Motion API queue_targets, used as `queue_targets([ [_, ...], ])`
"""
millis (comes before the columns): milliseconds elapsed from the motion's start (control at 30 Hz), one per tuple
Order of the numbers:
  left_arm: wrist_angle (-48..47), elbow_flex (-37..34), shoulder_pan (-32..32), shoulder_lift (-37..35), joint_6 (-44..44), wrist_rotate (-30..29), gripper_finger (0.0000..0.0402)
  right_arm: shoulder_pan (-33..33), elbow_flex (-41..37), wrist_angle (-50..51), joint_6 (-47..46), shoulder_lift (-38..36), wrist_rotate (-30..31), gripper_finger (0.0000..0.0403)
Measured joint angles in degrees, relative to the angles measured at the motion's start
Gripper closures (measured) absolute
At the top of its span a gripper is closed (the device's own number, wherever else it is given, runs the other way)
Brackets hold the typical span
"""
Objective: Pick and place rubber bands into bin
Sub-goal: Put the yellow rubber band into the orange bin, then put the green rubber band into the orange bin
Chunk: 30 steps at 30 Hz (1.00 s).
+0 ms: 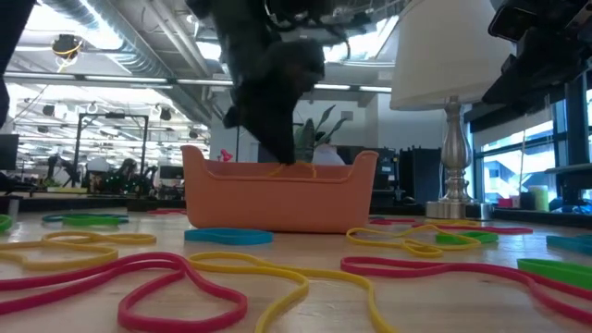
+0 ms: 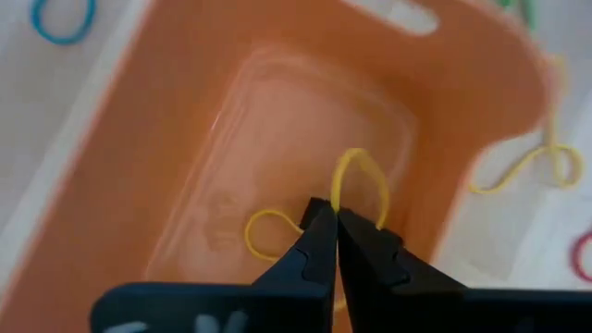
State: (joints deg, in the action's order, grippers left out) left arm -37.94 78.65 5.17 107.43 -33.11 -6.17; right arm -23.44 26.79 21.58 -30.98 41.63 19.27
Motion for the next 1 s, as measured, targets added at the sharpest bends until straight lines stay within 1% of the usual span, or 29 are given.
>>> queue_targets([
  [67,0.43,0.1,-0.48,1.05,0.0,1.23,0.0376,0.01,0.0,0.01,-0.24,0.0,0.0,0.0386],
  [167,0.08,0.1,-0.83,1.73,-0.05,1.76,0.0346,0.02,0.0,0.0,-0.22,0.0,0.0,0.0386],
  [300,-0.01,0.11,-0.96,0.96,0.19,-0.31,0.0298,0.0,0.0,0.02,-0.22,0.0,0.0,0.0386],
  [367,-0.3,0.11,-1.18,-0.08,2.41,-0.73,0.0278,0.02,0.0,0.0,-0.45,0.0,0.0,0.0386],
  [467,-1.18,0.11,-1.79,-2.58,4.75,-0.1,0.0262,0.02,0.0,-0.37,-2.18,0.0,0.03,0.0386],
  [567,-2.62,0.11,-2.4,-5.84,3.66,-0.6,0.0259,0.02,0.0,-1.15,-2.25,0.0,0.02,0.0386],
  [667,-5.03,0.14,-2.71,-9.68,1.69,-1.17,0.0265,0.02,0.0,-1.55,-1.81,0.0,0.0,0.0386],
  [767,-8.14,-0.62,-2.59,-13.37,2.49,-1.86,0.0286,0.02,0.0,-3.92,-3.28,0.0,0.04,0.0386],
  [833,-8.4,-2.24,-1.88,-16.16,3.52,-2.23,0.0312,0.01,0.0,-5.91,-2.78,0.0,0.03,0.0386],
  [967,-8.06,-8.03,0.33,-21.64,3.88,-3.99,0.0384,0.02,0.0,-11.68,-3.22,0.74,0.43,0.0388],
  [1000,-7.36,-9.91,0.98,-23.15,3.86,-4.18,0.0391,0.02,0.0,-13.63,-3.56,1.41,0.53,0.0392],
])
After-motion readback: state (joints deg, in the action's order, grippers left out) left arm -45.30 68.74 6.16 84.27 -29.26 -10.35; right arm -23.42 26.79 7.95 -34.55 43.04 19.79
